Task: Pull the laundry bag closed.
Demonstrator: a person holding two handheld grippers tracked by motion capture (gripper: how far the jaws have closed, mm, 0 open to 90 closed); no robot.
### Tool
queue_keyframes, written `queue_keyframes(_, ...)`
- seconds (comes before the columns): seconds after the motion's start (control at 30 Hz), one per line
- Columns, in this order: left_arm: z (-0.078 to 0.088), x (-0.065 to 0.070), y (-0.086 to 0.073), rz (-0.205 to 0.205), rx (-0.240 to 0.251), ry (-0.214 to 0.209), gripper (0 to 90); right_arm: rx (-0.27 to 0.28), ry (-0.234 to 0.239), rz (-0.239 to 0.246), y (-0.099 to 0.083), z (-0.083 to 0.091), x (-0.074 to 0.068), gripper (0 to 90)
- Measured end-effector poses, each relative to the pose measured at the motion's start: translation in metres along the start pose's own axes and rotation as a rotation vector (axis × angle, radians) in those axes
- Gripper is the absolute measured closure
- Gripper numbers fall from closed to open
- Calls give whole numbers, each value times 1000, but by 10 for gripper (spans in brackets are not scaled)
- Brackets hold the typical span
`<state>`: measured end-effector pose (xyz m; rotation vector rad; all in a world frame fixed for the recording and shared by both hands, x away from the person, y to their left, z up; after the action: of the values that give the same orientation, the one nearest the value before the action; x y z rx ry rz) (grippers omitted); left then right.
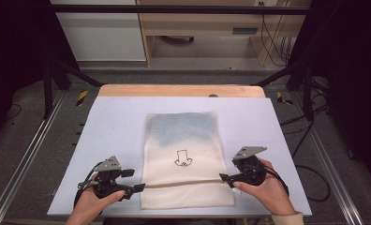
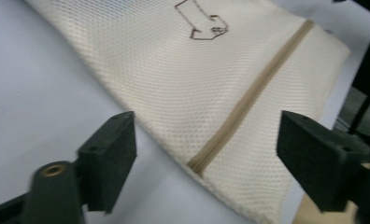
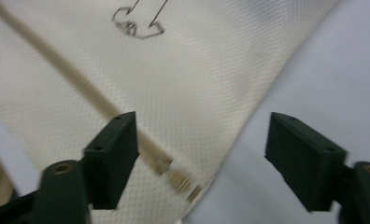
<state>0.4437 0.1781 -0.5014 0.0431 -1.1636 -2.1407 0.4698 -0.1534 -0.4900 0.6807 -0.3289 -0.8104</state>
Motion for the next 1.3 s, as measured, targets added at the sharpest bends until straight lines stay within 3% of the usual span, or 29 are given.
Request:
queue_keyframes(0.2,10,-14,8,-15,20,90,103,84,-85,-40,16,5,13,114)
queue_keyframes(0.3,14,-21,11,-43,13,135,94,120,-110,-60,23,9,18,89)
queue_keyframes(0.47,25,-34,21,-54,25,189,94,147,-150,-66,34,17,29,82)
queue_keyframes(0.6,30,-45,26,-61,2,210,97,169,-172,-92,41,23,38,83)
queue_keyframes(0.7,32,-53,34,-62,1,214,105,167,-197,-98,42,23,48,93)
queue_keyframes(1.0,28,-83,48,-72,-68,270,90,124,-262,-201,43,8,83,98)
queue_keyframes(1.3,28,-104,42,-67,-141,319,90,71,-280,-232,38,-4,102,99)
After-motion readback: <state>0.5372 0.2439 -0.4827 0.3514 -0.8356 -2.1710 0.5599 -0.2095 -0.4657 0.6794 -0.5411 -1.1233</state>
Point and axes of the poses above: each handheld gripper's, and its own axes: z roughly backward along the jaws, y roughly out of its top, x roughly to its right, the point moved 9 cm from there along -z, roughly forward along the jaws, and after that the axes turned 4 degrees about -y, right-handed, at the moved point
